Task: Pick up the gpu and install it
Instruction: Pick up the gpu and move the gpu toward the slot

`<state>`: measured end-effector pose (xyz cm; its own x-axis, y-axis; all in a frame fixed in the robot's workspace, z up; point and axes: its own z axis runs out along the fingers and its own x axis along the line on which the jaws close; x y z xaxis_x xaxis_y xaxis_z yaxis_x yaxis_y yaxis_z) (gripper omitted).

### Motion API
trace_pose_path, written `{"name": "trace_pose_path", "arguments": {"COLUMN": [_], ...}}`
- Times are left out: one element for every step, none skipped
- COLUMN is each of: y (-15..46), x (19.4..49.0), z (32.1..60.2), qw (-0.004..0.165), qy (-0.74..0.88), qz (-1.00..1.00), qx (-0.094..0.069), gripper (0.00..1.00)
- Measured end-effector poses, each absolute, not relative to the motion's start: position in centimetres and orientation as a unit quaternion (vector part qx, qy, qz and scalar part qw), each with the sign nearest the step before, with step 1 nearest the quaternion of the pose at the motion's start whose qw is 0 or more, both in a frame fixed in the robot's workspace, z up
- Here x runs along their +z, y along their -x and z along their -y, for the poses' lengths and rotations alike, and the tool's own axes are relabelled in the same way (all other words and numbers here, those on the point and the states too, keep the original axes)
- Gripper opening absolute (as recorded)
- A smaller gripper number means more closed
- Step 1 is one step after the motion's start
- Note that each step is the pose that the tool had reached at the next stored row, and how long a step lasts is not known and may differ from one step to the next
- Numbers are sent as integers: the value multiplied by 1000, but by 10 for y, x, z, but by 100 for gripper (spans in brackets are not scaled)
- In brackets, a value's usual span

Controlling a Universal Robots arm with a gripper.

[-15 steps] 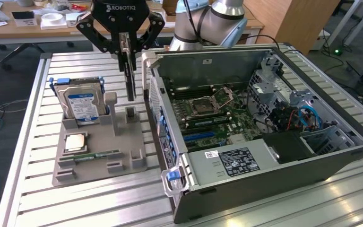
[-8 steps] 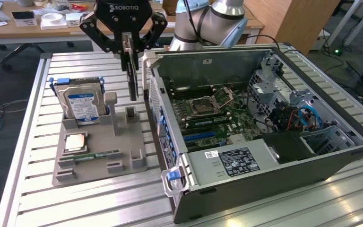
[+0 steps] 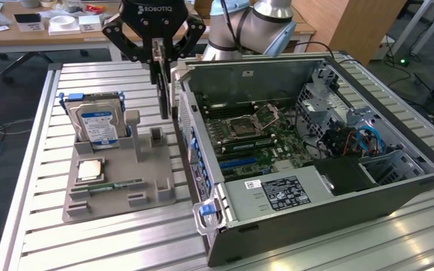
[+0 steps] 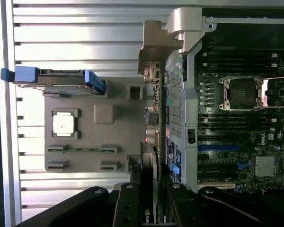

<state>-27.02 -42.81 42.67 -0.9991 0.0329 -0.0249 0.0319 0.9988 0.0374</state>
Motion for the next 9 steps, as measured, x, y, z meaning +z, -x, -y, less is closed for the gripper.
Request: {"name": "trace_pose_path", "arguments": {"y": [269,269,268,267,266,265,263,262,260], "x": [427,427,427,427,427,427,427,427,427], "z": [428,428,428,427,427,427,427,426,426], "qw": [13,13,13,13,13,13,13,13,13], "qy": [-16,-16,-16,-16,-16,-16,-16,-16,-16], "qz": [-1000,-1000,-1000,-1000,-1000,-1000,-1000,-1000,-1000], "qx": [19,19,19,19,19,19,19,19,19], "gripper": [26,26,26,26,26,26,26,26,26]}}
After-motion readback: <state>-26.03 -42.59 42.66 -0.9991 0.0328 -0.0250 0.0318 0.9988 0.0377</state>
